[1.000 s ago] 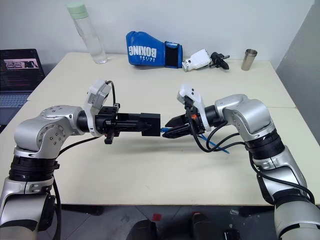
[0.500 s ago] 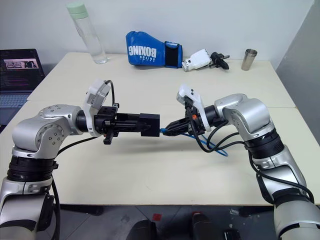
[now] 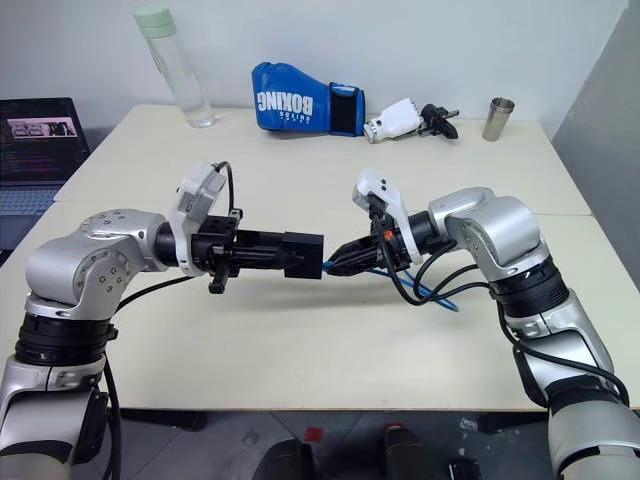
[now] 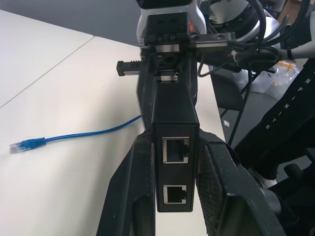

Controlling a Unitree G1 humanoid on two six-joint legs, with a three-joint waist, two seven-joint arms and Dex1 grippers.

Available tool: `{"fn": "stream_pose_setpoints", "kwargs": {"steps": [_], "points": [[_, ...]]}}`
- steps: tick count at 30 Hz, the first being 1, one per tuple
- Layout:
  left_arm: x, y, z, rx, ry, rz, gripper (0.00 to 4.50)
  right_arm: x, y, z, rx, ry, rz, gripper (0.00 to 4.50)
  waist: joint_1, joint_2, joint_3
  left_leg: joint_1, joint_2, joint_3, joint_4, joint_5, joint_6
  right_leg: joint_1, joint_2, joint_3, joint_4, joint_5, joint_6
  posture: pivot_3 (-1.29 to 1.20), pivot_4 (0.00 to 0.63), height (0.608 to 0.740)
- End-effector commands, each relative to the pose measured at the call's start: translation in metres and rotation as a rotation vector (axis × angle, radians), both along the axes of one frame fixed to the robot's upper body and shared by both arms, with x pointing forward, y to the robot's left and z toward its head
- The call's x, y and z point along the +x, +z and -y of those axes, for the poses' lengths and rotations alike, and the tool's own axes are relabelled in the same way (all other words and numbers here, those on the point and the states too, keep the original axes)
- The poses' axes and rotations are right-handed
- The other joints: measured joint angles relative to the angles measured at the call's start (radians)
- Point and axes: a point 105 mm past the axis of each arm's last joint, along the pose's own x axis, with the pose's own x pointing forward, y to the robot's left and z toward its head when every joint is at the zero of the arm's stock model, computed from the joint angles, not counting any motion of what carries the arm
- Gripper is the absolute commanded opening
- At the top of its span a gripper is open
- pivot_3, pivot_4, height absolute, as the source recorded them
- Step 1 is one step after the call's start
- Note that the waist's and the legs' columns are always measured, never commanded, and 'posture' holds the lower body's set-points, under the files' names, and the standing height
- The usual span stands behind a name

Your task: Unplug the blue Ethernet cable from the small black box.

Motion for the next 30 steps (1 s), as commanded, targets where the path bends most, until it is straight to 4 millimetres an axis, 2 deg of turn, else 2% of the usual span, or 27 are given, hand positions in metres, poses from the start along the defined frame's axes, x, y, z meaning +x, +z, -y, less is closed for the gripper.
{"fn": "stream_pose_setpoints", "kwargs": {"steps": [1, 7, 13, 17, 18, 19, 22, 30], "points": [[-0.006, 0.007, 0.004, 0.007, -0.036, 0.051, 0.76, -0.008, 0.014, -0.004, 0.006, 0.046, 0.034, 1.01, 0.000, 0.000, 0.000, 0.000, 0.000, 0.000, 0.000, 0.000, 0.000, 0.000, 0.000, 0.000, 0.000, 0.000, 0.000, 0.00, 0.150, 0.740], [-0.005, 0.006, 0.003, 0.010, -0.032, 0.057, 0.76, -0.013, 0.011, 0.000, -0.023, 0.079, 0.009, 1.01, 0.000, 0.000, 0.000, 0.000, 0.000, 0.000, 0.000, 0.000, 0.000, 0.000, 0.000, 0.000, 0.000, 0.000, 0.000, 0.00, 0.150, 0.740], [-0.003, 0.007, 0.003, 0.005, -0.024, 0.063, 0.76, -0.013, 0.001, 0.011, -0.088, 0.097, 0.061, 1.01, 0.000, 0.000, 0.000, 0.000, 0.000, 0.000, 0.000, 0.000, 0.000, 0.000, 0.000, 0.000, 0.000, 0.000, 0.000, 0.00, 0.150, 0.740], [-0.003, 0.008, 0.002, 0.005, -0.023, 0.064, 0.76, -0.011, 0.005, 0.011, -0.065, 0.090, 0.081, 1.01, 0.000, 0.000, 0.000, 0.000, 0.000, 0.000, 0.000, 0.000, 0.000, 0.000, 0.000, 0.000, 0.000, 0.000, 0.000, 0.00, 0.150, 0.740], [-0.003, 0.008, 0.002, 0.005, -0.023, 0.064, 0.76, -0.011, 0.005, 0.011, -0.062, 0.088, 0.085, 1.35, 0.000, 0.000, 0.000, 0.000, 0.000, 0.000, 0.000, 0.000, 0.000, 0.000, 0.000, 0.000, 0.000, 0.000, 0.000, 0.00, 0.150, 0.740], [-0.003, 0.008, 0.002, 0.006, -0.023, 0.064, 0.76, -0.010, 0.006, 0.010, -0.058, 0.083, 0.088, 1.45, 0.000, 0.000, 0.000, 0.000, 0.000, 0.000, 0.000, 0.000, 0.000, 0.000, 0.000, 0.000, 0.000, 0.000, 0.000, 0.00, 0.150, 0.740], [-0.003, 0.008, 0.003, 0.007, -0.025, 0.064, 0.76, -0.010, 0.008, 0.007, -0.051, 0.075, 0.080, 2.14, 0.000, 0.000, 0.000, 0.000, 0.000, 0.000, 0.000, 0.000, 0.000, 0.000, 0.000, 0.000, 0.000, 0.000, 0.000, 0.00, 0.150, 0.740], [-0.004, 0.006, 0.003, 0.012, -0.024, 0.067, 0.76, -0.005, 0.014, -0.006, -0.025, 0.021, 0.053, 2.17, -0.001, 0.000, 0.000, 0.000, 0.000, 0.000, 0.000, 0.000, 0.000, 0.000, 0.000, 0.000, 0.000, 0.000, 0.000, 0.00, 0.150, 0.740]]}}
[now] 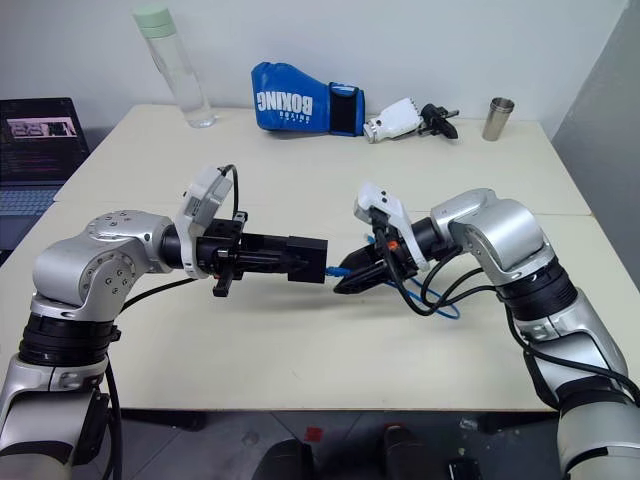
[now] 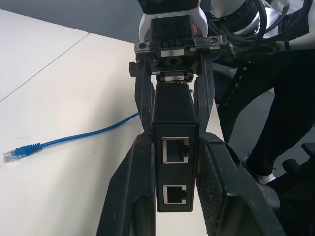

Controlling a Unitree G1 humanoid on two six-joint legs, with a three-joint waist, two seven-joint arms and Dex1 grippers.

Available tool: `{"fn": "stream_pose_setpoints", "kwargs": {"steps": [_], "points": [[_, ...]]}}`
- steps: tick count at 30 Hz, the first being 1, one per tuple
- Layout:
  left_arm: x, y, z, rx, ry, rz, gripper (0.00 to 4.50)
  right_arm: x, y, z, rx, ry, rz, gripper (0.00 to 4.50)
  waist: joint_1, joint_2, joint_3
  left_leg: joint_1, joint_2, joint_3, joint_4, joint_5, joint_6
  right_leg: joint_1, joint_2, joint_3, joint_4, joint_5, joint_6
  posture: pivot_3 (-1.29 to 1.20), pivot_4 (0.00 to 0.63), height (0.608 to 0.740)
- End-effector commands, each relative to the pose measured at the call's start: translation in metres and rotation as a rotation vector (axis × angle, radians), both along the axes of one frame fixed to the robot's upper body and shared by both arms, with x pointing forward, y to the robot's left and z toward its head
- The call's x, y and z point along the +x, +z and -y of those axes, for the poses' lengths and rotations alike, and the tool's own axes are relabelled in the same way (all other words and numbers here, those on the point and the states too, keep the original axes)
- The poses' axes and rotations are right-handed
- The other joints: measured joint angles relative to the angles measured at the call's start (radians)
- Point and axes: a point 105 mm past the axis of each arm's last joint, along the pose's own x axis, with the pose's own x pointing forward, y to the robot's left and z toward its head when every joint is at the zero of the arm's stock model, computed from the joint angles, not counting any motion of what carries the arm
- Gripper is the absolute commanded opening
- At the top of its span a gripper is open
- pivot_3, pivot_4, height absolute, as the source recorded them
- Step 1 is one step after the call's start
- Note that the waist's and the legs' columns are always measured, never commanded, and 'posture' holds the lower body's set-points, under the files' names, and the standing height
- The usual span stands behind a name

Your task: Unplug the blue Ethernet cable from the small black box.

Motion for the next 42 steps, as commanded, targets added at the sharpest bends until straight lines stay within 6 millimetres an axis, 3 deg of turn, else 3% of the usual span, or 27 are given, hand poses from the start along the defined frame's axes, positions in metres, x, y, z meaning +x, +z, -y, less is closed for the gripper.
{"fn": "stream_pose_setpoints", "kwargs": {"steps": [1, 34, 37, 42], "points": [[-0.0031, 0.0079, 0.0005, 0.004, -0.011, 0.058, 0.76, 0.0026, 0.0210, -0.0078, 0.042, -0.016, 0.046, 2.17, 0.000, 0.000, 0.000, 0.000, 0.000, 0.000, 0.000, 0.000, 0.000, 0.000, 0.000, 0.000, 0.000, 0.000, 0.000, 0.00, 0.150, 0.740], [-0.0047, 0.0071, 0.0006, 0.012, -0.015, 0.063, 0.76, 0.0106, 0.0204, -0.0055, -0.001, 0.040, 0.058, 2.17, 0.001, 0.000, 0.000, 0.000, 0.000, 0.000, 0.000, 0.000, 0.000, -0.001, 0.000, 0.000, 0.000, 0.000, 0.000, 0.00, 0.150, 0.740], [-0.0050, 0.0068, 0.0011, 0.011, -0.016, 0.063, 0.76, 0.0109, 0.0203, -0.0053, -0.003, 0.037, 0.055, 1.67, 0.001, 0.000, 0.000, 0.000, 0.000, 0.000, 0.000, 0.000, 0.000, -0.001, 0.000, 0.000, 0.000, 0.000, 0.000, 0.00, 0.150, 0.740], [-0.0053, 0.0065, 0.0016, 0.011, -0.019, 0.062, 0.76, 0.0113, 0.0197, -0.0046, -0.006, 0.034, 0.052, 0.37, 0.001, 0.000, 0.000, 0.000, 0.000, 0.000, 0.000, 0.000, 0.000, -0.001, 0.000, 0.000, 0.000, 0.000, 0.000, 0.00, 0.150, 0.740]]}}
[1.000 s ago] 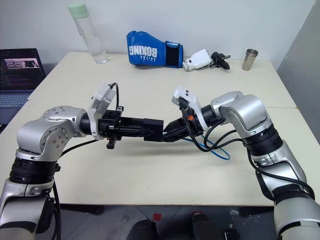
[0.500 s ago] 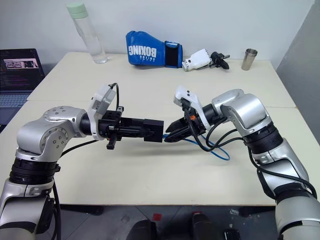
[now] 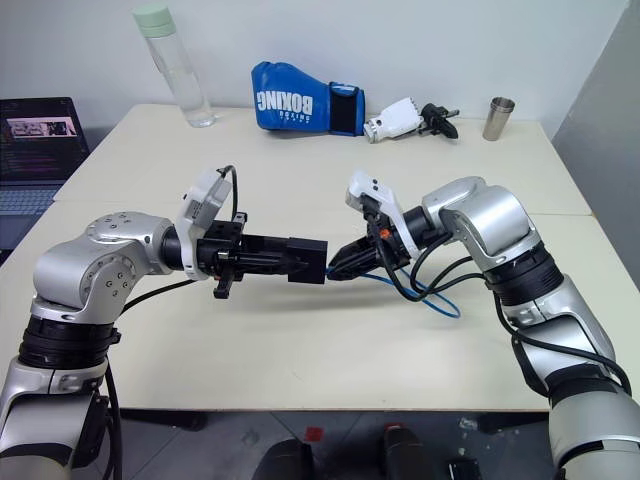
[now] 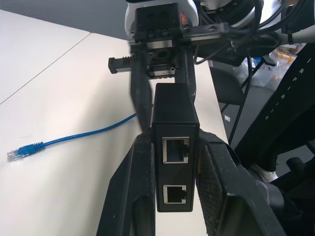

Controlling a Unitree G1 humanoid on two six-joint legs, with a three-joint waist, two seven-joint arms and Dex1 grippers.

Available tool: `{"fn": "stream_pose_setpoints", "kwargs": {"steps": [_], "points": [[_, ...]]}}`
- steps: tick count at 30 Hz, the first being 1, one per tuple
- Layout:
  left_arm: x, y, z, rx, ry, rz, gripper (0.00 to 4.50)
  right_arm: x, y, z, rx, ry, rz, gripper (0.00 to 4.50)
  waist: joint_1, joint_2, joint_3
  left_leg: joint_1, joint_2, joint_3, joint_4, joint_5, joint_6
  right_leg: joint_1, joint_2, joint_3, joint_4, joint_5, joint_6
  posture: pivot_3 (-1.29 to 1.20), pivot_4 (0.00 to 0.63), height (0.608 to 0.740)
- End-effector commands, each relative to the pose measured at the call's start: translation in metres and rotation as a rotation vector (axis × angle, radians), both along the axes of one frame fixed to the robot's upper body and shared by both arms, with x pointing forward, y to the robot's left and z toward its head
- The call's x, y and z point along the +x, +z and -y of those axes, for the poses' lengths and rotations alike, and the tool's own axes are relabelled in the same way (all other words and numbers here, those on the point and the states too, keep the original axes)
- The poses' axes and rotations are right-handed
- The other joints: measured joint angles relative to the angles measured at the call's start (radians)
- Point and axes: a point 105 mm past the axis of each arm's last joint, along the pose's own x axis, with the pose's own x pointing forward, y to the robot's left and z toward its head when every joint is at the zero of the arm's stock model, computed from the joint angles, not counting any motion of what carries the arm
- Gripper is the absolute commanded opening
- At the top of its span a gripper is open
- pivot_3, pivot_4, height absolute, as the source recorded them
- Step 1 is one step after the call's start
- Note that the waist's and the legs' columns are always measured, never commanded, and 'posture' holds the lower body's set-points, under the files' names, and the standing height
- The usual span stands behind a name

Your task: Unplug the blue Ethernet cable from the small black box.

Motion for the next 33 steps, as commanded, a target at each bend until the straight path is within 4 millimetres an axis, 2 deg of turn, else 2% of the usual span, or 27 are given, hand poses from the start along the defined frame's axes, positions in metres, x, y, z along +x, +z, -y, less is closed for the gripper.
{"fn": "stream_pose_setpoints", "kwargs": {"steps": [1, 2, 11, 19, 23, 28, 33], "points": [[-0.005, 0.008, 0.002, 0.004, -0.028, 0.046, 0.76, 0.002, 0.014, 0.000, 0.009, -0.001, 0.049, 0.19, 0.000, 0.000, 0.000, 0.000, 0.000, 0.000, 0.000, 0.000, 0.000, 0.000, 0.000, 0.000, 0.000, 0.000, 0.000, 0.00, 0.150, 0.740], [-0.006, 0.008, 0.002, 0.003, -0.030, 0.045, 0.76, 0.001, 0.014, 0.000, 0.008, -0.001, 0.048, 0.01, 0.000, 0.000, 0.000, 0.000, 0.000, 0.000, 0.000, 0.000, 0.000, 0.000, 0.000, 0.000, 0.000, 0.000, 0.000, 0.00, 0.150, 0.740], [-0.008, 0.008, 0.001, 0.007, -0.036, 0.041, 0.76, 0.001, 0.007, 0.004, -0.014, -0.002, 0.036, 0.02, 0.000, 0.000, 0.000, 0.000, 0.000, 0.000, 0.000, 0.000, 0.000, 0.000, 0.000, 0.000, 0.000, 0.000, 0.000, 0.00, 0.150, 0.740], [-0.005, 0.011, -0.014, 0.008, 0.030, 0.048, 0.76, 0.017, -0.034, 0.047, -0.117, -0.146, 0.011, 0.02, 0.002, 0.000, 0.000, 0.000, 0.000, 0.000, 0.000, 0.000, 0.000, 0.001, 0.000, 0.000, -0.001, 0.000, 0.000, 0.00, 0.150, 0.740], [-0.005, 0.011, -0.019, 0.005, 0.057, 0.047, 0.76, 0.031, -0.047, 0.068, -0.144, -0.245, 0.032, 0.02, -0.002, 0.000, 0.000, 0.000, 0.000, 0.001, 0.000, 0.000, 0.000, 0.000, 0.000, 0.000, -0.001, 0.000, 0.000, 0.00, 0.150, 0.740], [-0.004, 0.009, -0.021, -0.003, 0.081, 0.044, 0.76, 0.065, -0.055, 0.083, -0.129, -0.446, 0.155, 0.02, -0.004, 0.000, 0.000, 0.000, 0.000, 0.000, 0.000, 0.000, 0.000, 0.000, 0.000, 0.001, -0.001, 0.000, 0.000, 0.00, 0.150, 0.740], [-0.003, 0.007, -0.021, -0.009, 0.100, 0.039, 0.76, 0.090, -0.068, 0.096, -0.167, -0.608, 0.246, 0.02, -0.004, 0.000, 0.000, 0.000, 0.000, 0.001, 0.000, 0.000, 0.000, 0.000, 0.000, 0.001, -0.001, 0.000, 0.000, 0.00, 0.150, 0.740]]}}
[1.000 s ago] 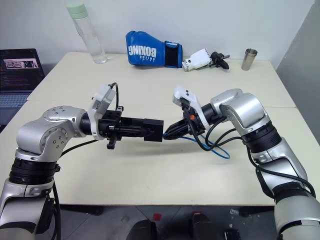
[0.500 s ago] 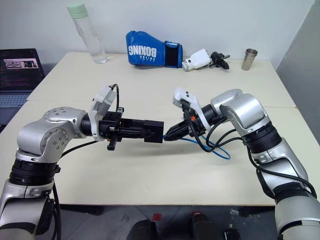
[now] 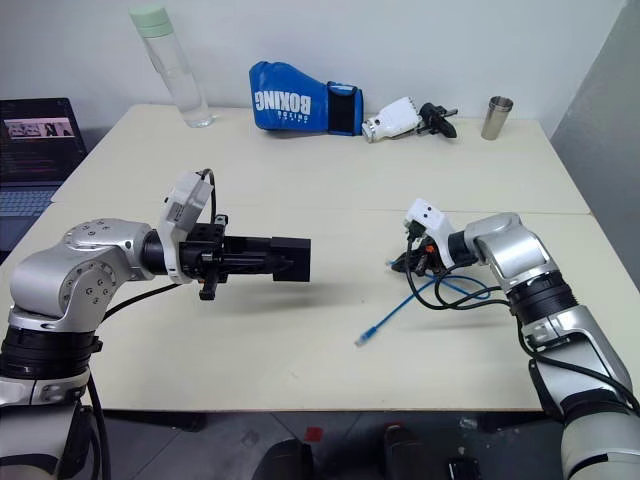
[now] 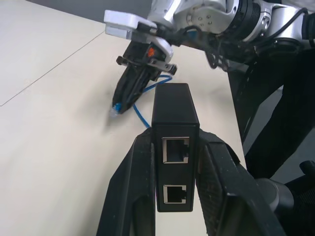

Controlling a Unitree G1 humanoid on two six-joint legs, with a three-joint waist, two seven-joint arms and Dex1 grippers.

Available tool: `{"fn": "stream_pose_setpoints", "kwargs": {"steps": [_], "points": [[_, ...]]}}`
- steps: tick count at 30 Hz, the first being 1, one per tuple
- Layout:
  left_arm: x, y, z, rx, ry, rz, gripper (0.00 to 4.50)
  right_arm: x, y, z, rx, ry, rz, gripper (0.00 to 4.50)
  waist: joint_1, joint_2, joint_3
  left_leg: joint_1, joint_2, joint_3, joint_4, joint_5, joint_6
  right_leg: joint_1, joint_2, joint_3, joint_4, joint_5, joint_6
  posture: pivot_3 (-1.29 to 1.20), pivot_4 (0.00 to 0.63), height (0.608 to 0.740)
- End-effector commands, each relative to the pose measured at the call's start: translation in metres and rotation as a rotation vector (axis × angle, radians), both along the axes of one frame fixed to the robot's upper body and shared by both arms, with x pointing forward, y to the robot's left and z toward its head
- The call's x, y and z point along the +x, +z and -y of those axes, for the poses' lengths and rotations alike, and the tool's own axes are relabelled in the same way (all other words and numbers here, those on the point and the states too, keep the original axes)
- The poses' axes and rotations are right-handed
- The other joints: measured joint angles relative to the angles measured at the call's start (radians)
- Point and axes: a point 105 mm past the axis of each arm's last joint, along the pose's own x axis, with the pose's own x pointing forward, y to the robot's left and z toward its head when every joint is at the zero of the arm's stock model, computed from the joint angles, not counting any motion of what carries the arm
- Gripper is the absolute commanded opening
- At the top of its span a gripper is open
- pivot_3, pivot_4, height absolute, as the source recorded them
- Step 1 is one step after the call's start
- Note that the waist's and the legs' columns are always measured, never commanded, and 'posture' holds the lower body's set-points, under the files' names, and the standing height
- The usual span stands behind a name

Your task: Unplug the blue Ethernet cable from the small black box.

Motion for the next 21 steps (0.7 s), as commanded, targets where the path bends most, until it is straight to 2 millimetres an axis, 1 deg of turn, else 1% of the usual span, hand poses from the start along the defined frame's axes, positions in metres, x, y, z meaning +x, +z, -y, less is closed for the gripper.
{"fn": "stream_pose_setpoints", "kwargs": {"steps": [1, 2, 3, 5, 7, 10, 15, 16, 19, 20, 21], "points": [[-0.004, 0.011, 0.000, -0.009, -0.002, 0.048, 0.76, 0.022, 0.007, 0.012, -0.008, -0.128, 0.120, 0.37, 0.000, 0.000, 0.000, 0.000, 0.000, 0.000, 0.000, 0.000, 0.000, 0.000, 0.000, 0.000, 0.000, 0.000, 0.000, 0.00, 0.150, 0.740], [-0.003, 0.011, 0.000, -0.010, 0.002, 0.048, 0.76, 0.028, 0.009, 0.015, 0.001, -0.161, 0.145, 0.72, -0.001, 0.000, 0.000, 0.000, 0.000, 0.000, 0.000, 0.000, 0.000, 0.000, 0.000, 0.000, 0.000, 0.000, 0.000, 0.00, 0.150, 0.740], [-0.003, 0.011, 0.000, -0.010, 0.004, 0.048, 0.76, 0.032, 0.010, 0.016, 0.008, -0.184, 0.163, 0.81, -0.002, 0.000, 0.000, 0.000, 0.000, 0.000, 0.000, 0.000, 0.000, 0.000, 0.000, 0.000, 0.000, 0.000, 0.000, 0.00, 0.150, 0.740], [-0.002, 0.011, -0.001, -0.011, 0.013, 0.049, 0.76, 0.038, 0.016, 0.017, 0.028, -0.214, 0.199, 1.39, -0.004, 0.000, 0.000, 0.000, 0.000, 0.000, 0.000, 0.000, 0.000, 0.000, 0.000, 0.000, 0.000, 0.000, 0.000, 0.00, 0.150, 0.740], [-0.002, 0.011, -0.002, -0.013, 0.022, 0.051, 0.76, 0.042, 0.021, 0.017, 0.040, -0.227, 0.220, 1.55, -0.006, 0.000, 0.000, 0.000, 0.000, 0.000, 0.000, 0.000, 0.000, 0.000, 0.000, 0.000, 0.000, 0.000, 0.000, 0.00, 0.150, 0.740], [0.001, 0.011, -0.002, -0.020, 0.043, 0.055, 0.76, 0.042, 0.028, 0.016, 0.066, -0.224, 0.223, 1.93, -0.009, 0.000, 0.000, 0.000, 0.000, 0.000, 0.000, 0.000, 0.000, 0.000, 0.000, 0.000, 0.000, 0.000, 0.000, 0.00, 0.150, 0.740], [0.011, 0.008, -0.008, -0.030, 0.129, 0.087, 0.76, 0.031, 0.045, 0.007, 0.133, -0.162, 0.196, 3.01, -0.012, 0.000, 0.000, 0.000, 0.000, 0.000, -0.001, 0.000, 0.000, 0.000, 0.000, 0.000, 0.000, 0.000, 0.000, 0.00, 0.150, 0.740], [0.016, 0.008, -0.012, -0.038, 0.170, 0.104, 0.76, 0.025, 0.050, 0.002, 0.155, -0.127, 0.184, 3.18, -0.012, 0.000, 0.000, 0.000, 0.000, 0.000, -0.001, 0.000, 0.000, 0.000, 0.000, 0.000, 0.000, 0.000, 0.000, 0.00, 0.150, 0.740], [0.034, 0.005, -0.023, -0.057, 0.314, 0.158, 0.76, 0.010, 0.064, -0.011, 0.203, -0.053, 0.174, 3.88, -0.011, 0.001, 0.000, 0.000, 0.000, 0.000, 0.000, 0.000, 0.000, 0.000, 0.000, 0.000, 0.001, 0.000, 0.000, 0.00, 0.150, 0.740], [0.040, 0.004, -0.027, -0.069, 0.365, 0.173, 0.76, 0.006, 0.068, -0.015, 0.214, -0.034, 0.175, 4.05, -0.010, 0.001, 0.000, 0.000, 0.000, 0.000, -0.001, 0.000, 0.000, 0.000, 0.000, 0.000, 0.001, 0.000, 0.000, 0.00, 0.150, 0.740], [0.044, 0.003, -0.029, -0.078, 0.398, 0.182, 0.76, 0.003, 0.070, -0.017, 0.221, -0.022, 0.175, 4.06, -0.010, 0.001, 0.000, 0.000, 0.000, 0.000, 0.000, 0.000, 0.000, 0.000, 0.000, 0.000, 0.001, 0.000, 0.000, 0.00, 0.150, 0.740]]}}
